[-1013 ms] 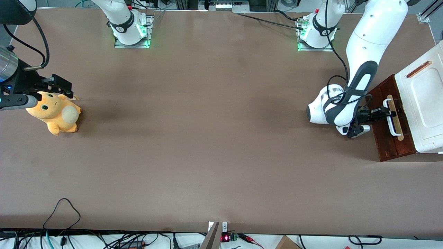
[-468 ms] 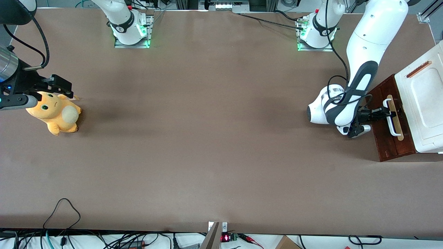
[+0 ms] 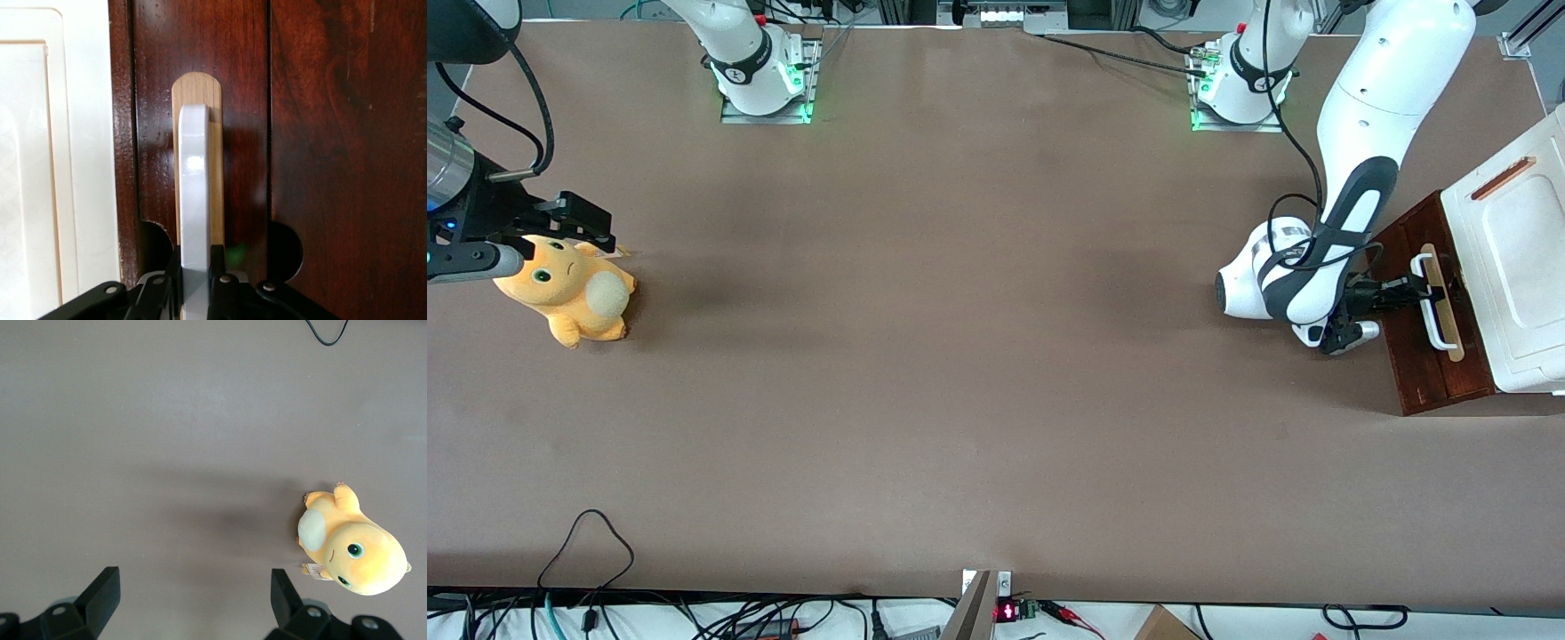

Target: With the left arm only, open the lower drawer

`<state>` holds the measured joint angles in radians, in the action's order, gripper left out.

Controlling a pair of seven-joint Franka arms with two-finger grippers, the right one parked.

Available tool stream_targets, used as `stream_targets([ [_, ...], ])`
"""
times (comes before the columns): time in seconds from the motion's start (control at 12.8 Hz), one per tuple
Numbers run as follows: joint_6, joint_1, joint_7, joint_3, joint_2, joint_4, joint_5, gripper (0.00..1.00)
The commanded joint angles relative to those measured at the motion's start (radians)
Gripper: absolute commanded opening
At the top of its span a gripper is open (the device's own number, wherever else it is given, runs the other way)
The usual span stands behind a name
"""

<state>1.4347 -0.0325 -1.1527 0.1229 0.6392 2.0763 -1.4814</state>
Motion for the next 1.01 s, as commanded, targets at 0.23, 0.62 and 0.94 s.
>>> stream_targets([
  [0.23, -0.080, -0.035, 0.008, 0.101, 0.000, -0.010, -0.014, 0.00],
  [0.62, -0.186, -0.154, 0.007, 0.162, 0.051, -0.073, 0.078, 0.00],
  [0.94, -0.188, -0.150, 0.008, 0.165, 0.054, -0.073, 0.081, 0.03],
])
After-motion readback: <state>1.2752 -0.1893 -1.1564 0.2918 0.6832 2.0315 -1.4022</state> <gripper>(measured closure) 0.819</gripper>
